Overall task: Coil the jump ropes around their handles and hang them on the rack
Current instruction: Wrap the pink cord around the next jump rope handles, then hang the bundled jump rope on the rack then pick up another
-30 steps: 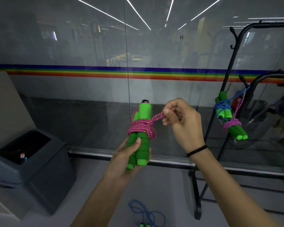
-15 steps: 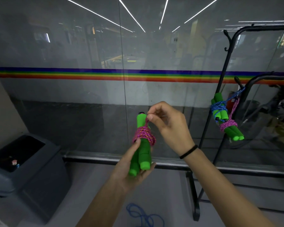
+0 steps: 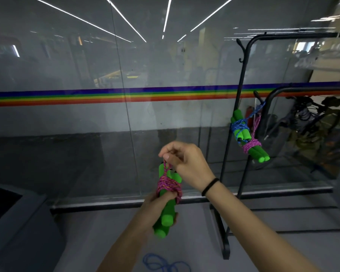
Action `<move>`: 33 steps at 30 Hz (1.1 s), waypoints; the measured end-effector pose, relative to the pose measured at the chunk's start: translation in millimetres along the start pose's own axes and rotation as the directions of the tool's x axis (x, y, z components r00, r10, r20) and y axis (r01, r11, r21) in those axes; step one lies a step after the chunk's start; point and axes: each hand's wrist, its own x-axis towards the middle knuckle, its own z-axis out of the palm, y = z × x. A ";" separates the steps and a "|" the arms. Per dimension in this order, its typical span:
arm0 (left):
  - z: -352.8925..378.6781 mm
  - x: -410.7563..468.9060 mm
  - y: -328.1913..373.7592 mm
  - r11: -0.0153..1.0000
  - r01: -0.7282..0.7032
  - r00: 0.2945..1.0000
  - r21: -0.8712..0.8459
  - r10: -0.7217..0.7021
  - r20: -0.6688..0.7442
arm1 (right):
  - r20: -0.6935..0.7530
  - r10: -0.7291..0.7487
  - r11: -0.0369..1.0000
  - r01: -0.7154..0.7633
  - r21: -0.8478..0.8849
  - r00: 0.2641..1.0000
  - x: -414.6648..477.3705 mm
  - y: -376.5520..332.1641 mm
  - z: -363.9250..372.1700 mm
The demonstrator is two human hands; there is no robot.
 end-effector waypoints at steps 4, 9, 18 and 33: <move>-6.8 9.0 1.0 0.995 0.089 0.993 -0.053 -0.085 0.078 | 0.011 -0.017 1.000 0.017 -0.022 1.000 0.5 1.5 -0.5; -9.9 23.6 -9.2 0.997 0.021 0.992 0.069 -0.029 0.120 | 0.029 0.059 0.998 -0.057 -0.036 0.998 5.0 13.2 -6.4; 2.8 49.7 10.2 0.824 -0.518 0.851 0.227 0.524 0.039 | 0.046 0.139 0.990 -0.139 -0.015 0.989 25.0 38.6 -21.8; 99.8 211.3 63.7 0.787 -0.610 0.792 0.096 0.601 0.108 | -0.017 0.098 0.993 -0.096 0.065 0.995 134.4 153.2 -97.5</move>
